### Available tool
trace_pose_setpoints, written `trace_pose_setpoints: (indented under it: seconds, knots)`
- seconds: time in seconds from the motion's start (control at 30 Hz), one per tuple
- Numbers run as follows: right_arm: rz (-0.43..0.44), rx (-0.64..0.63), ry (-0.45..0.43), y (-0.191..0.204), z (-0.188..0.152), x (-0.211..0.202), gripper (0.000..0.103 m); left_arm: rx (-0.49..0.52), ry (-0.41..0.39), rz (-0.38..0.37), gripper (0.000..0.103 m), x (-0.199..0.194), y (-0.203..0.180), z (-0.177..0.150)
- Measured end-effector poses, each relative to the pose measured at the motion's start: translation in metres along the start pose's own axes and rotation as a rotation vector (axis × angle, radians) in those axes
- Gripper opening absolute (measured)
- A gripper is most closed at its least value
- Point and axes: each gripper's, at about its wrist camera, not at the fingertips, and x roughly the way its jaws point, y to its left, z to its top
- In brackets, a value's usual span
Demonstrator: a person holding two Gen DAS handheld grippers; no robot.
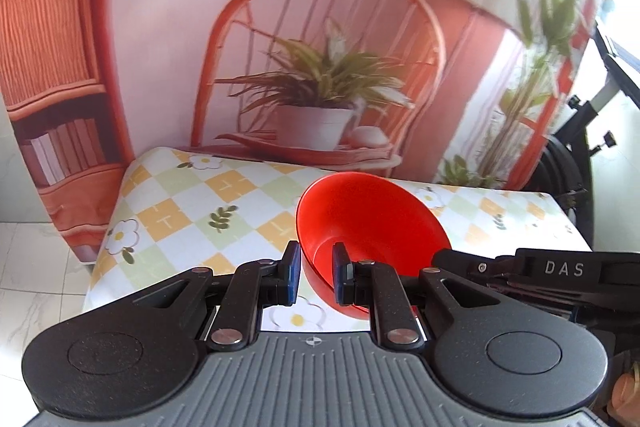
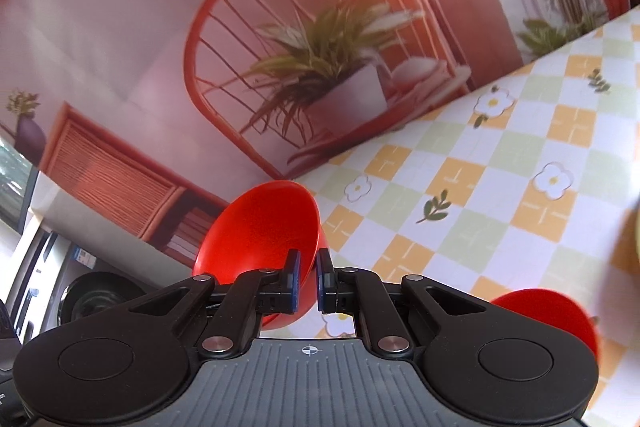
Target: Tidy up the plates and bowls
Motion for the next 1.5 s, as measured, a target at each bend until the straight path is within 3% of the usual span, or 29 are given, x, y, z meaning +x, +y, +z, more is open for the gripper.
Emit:
trace_pose_setpoints:
  seconds: [0.43, 0.73, 0.9, 1.07, 1.5]
  knots:
    - [-0.047, -0.062, -0.132, -0.062, -0.013, -0.075, 0.009, 0.05, 0.023, -0.144, 0.018, -0.005, -0.064, -0.034]
    - [-0.094, -0.075, -0.161, -0.108, -0.027, -0.102, 0.009, 0.026, 0.076, -0.204, 0.018, 0.009, -0.098, -0.07]
    - [-0.095, -0.058, -0.142, -0.129, -0.039, -0.107, 0.009, -0.042, 0.092, -0.216, 0.018, 0.014, -0.102, -0.087]
    - [-0.088, -0.092, -0.129, -0.133, -0.048, -0.106, 0.009, -0.1, 0.091, -0.178, 0.018, 0.017, -0.101, -0.102]
    - [-0.092, -0.2, -0.125, -0.13, -0.058, -0.099, 0.009, -0.089, 0.077, -0.123, 0.018, 0.019, -0.102, -0.116]
